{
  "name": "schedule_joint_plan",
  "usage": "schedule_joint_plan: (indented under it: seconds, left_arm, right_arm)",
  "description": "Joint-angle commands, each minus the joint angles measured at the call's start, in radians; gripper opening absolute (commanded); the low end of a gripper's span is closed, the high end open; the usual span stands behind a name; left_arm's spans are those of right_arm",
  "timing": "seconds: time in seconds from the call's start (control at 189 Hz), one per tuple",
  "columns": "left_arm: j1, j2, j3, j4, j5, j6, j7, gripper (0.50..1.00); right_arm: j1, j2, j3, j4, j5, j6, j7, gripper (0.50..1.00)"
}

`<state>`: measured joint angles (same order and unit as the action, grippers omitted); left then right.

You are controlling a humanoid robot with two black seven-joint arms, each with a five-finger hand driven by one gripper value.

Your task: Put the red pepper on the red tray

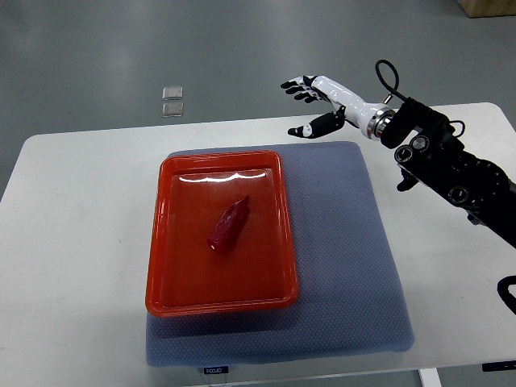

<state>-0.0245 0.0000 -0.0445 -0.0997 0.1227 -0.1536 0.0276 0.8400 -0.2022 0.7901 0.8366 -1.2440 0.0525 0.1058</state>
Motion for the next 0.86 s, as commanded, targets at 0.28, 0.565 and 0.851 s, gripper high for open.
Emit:
schedule_joint_plan:
  seconds: [0.28, 0.565, 0.851]
  left_arm:
    - [0.0, 0.0, 0.0, 0.0, 0.0, -0.001, 0.0, 1.0]
    - [0.0, 0.0, 0.0, 0.0, 0.0, -0.001, 0.0, 1.0]
    - [0.0, 0.0, 0.0, 0.0, 0.0, -0.001, 0.0, 1.0]
  right_arm:
    - [-0.105, 0.026, 0.104, -0.004, 0.439, -0.132, 0.014, 0.858]
    - [-0.179, 0.104, 0.262, 0.006, 0.449, -0.14, 0.018, 0.917]
    - [-0.217, 0.115, 0.316, 0.029, 0.456, -0.166, 0.092, 0.919]
